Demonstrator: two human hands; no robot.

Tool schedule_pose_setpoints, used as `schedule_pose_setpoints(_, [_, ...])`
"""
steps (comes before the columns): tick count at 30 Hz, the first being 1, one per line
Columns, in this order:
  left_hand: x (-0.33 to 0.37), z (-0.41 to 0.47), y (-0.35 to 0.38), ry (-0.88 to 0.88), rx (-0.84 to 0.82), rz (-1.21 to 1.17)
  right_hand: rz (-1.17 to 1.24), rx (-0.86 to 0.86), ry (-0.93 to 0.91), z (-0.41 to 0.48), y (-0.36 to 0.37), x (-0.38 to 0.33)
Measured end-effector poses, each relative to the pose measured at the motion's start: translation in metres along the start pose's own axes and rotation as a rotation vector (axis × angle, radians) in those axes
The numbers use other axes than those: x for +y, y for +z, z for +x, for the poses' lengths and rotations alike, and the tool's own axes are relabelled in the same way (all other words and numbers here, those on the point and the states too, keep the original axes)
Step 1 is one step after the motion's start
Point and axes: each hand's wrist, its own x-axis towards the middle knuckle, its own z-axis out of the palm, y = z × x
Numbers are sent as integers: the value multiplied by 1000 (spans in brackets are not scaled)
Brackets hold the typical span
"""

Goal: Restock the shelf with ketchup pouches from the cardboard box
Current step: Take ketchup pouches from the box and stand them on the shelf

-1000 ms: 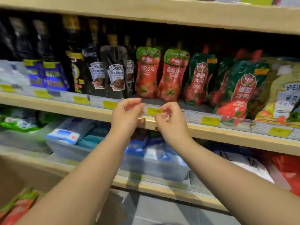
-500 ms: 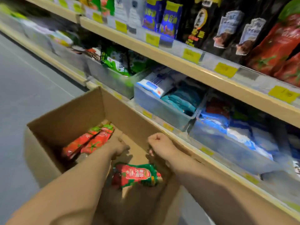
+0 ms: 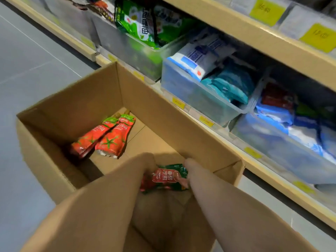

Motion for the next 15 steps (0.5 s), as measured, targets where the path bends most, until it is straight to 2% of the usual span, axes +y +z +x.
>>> schedule_pose_setpoints(4, [-2, 18, 16, 48, 63, -88, -78, 49, -87, 12, 2, 8])
schedule_pose_setpoints(9, [-1, 32, 24, 70, 127, -251, -234, 181, -474, 23, 8, 5])
schedule_pose_setpoints(13, [-3, 30, 12, 33, 165, -358, -366, 91, -836, 10, 12, 6])
schedule_pose_setpoints(15, [-4, 27, 4, 48, 162, -537, -404, 34, -1000, 2, 12, 6])
